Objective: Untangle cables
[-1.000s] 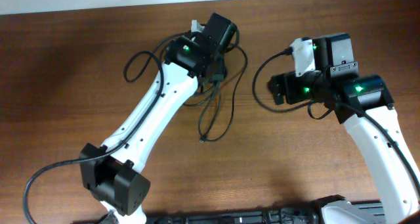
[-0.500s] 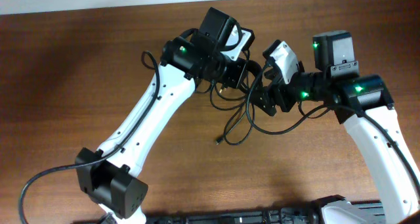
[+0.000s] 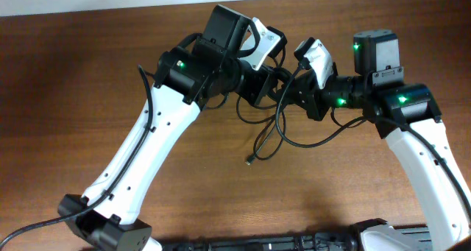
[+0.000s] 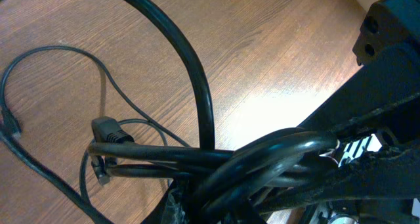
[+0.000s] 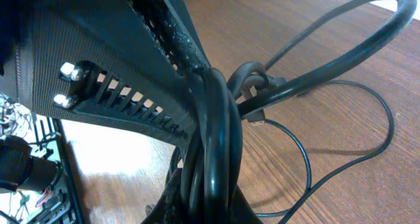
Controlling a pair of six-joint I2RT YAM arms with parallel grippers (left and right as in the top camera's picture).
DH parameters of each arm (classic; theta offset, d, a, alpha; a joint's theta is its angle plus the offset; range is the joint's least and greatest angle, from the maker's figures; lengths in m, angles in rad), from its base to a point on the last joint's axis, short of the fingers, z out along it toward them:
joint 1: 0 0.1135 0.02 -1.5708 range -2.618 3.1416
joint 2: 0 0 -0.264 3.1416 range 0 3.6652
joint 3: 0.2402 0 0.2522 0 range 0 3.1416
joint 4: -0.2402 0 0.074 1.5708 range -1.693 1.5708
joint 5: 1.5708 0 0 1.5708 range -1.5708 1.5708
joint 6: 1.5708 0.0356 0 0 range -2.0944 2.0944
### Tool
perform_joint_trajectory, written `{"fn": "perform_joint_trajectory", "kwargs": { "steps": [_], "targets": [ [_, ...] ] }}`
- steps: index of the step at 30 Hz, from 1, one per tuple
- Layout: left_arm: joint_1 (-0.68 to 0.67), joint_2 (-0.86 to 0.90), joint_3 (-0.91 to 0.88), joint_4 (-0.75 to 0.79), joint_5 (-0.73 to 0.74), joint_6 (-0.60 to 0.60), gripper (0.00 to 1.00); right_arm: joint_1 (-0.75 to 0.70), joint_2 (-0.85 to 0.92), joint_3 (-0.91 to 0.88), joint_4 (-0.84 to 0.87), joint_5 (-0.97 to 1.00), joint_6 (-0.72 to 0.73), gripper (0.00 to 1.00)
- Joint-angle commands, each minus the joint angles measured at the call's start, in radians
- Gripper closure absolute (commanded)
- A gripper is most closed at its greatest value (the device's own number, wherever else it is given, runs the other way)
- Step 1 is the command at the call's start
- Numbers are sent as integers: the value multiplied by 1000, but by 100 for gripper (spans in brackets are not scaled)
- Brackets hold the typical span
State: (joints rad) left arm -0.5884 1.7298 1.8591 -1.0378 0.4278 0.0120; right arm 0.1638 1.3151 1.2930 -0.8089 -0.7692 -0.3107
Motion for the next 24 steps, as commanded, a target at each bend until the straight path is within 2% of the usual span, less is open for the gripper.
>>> {"fn": "perform_joint_trajectory", "kwargs": {
  "steps": [1, 2, 3, 4, 5, 6, 8, 11, 13, 15, 18, 20, 22, 23, 24],
  "targets": [
    [4, -26, 21, 3, 22, 5, 56, -1, 4, 3, 6, -31, -10, 96],
    [4, -26, 21, -3, -19, -62, 31, -2, 4, 3, 12, -17, -10, 96],
    [5, -26, 21, -16, -71, -133, 18, -3, 4, 3, 21, -2, -10, 96],
    [9, -26, 21, -37, -108, -195, 9, -3, 4, 3, 35, 14, -9, 96],
    [23, -27, 21, -70, -113, -259, 9, -3, 4, 3, 48, 34, 16, 96],
    [34, -27, 21, -92, -110, -302, 9, -3, 4, 3, 56, 42, 32, 96],
    [48, -27, 21, -115, -81, -337, 17, -2, 4, 3, 65, 40, 32, 96],
    [47, -27, 21, -106, -12, -336, 37, -2, 4, 3, 66, 40, 39, 96],
    [47, -27, 21, -98, -8, -336, 45, -2, 4, 3, 66, 40, 39, 96],
    [45, -27, 21, -83, 6, -337, 47, -2, 4, 3, 68, 16, 39, 96],
    [39, -27, 21, -65, 7, -372, 39, -2, 4, 3, 101, -24, 39, 96],
    [37, -27, 21, -46, 6, -390, 39, -2, 4, 3, 106, -48, 67, 96],
    [29, -27, 21, -11, 6, -390, 42, -2, 4, 3, 110, -75, 114, 96],
    [24, -27, 21, 10, 2, -390, 49, -2, 4, 3, 110, -115, 114, 96],
    [19, -27, 21, 28, -2, -390, 52, -2, 4, 3, 111, -174, 114, 96]
  ]
}}
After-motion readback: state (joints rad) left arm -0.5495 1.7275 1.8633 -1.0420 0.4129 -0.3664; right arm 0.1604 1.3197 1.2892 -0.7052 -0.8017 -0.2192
